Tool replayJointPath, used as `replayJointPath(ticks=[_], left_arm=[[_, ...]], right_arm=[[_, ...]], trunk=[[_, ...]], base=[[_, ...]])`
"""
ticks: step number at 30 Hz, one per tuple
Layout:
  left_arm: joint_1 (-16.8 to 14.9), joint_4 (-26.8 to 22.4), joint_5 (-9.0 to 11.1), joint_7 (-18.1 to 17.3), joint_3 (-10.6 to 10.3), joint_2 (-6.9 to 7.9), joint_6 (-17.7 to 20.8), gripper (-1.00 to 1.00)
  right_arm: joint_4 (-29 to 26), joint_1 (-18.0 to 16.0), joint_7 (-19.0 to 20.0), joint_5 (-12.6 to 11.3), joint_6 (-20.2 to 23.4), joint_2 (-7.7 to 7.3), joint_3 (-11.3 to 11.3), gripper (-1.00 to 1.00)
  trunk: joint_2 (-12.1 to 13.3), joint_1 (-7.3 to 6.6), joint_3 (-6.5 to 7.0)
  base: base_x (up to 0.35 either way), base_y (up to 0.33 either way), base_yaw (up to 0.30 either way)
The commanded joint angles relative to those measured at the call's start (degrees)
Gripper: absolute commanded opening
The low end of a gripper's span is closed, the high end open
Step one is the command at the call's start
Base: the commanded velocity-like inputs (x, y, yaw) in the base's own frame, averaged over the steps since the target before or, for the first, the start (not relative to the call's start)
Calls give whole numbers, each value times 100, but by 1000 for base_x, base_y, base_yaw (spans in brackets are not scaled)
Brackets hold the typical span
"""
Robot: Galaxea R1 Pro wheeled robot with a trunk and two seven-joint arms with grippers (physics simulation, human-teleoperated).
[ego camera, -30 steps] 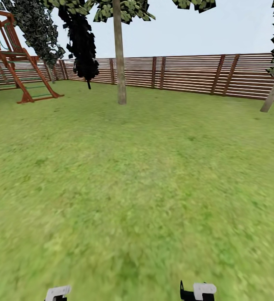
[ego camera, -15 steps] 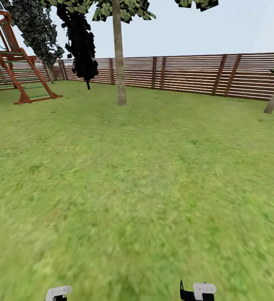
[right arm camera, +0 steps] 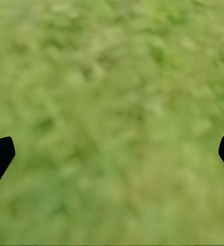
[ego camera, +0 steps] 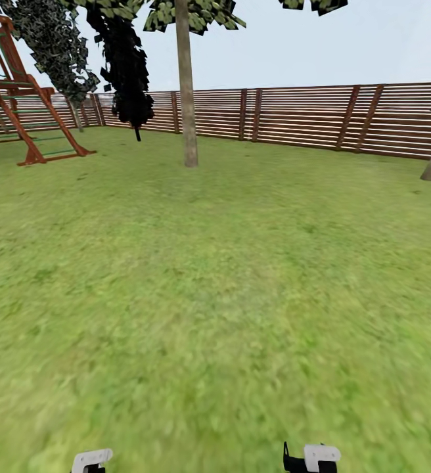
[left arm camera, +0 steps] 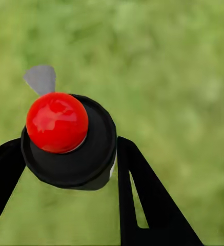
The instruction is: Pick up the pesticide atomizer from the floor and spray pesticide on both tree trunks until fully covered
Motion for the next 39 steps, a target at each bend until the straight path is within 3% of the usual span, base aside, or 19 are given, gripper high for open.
replayJointPath(ticks=[1, 39], left_arm=[[-4, 6, -15, -41, 50, 0, -14, -100], [-4, 6, -15, -41, 50, 0, -14, -100]], right_arm=[[4, -3, -38, 61, -8, 2, -33, 100], [4, -3, -38, 61, -8, 3, -33, 100]], trunk=[[-2, 3, -5], [-2, 3, -5]], base=[[339, 0, 0], [338, 0, 0]])
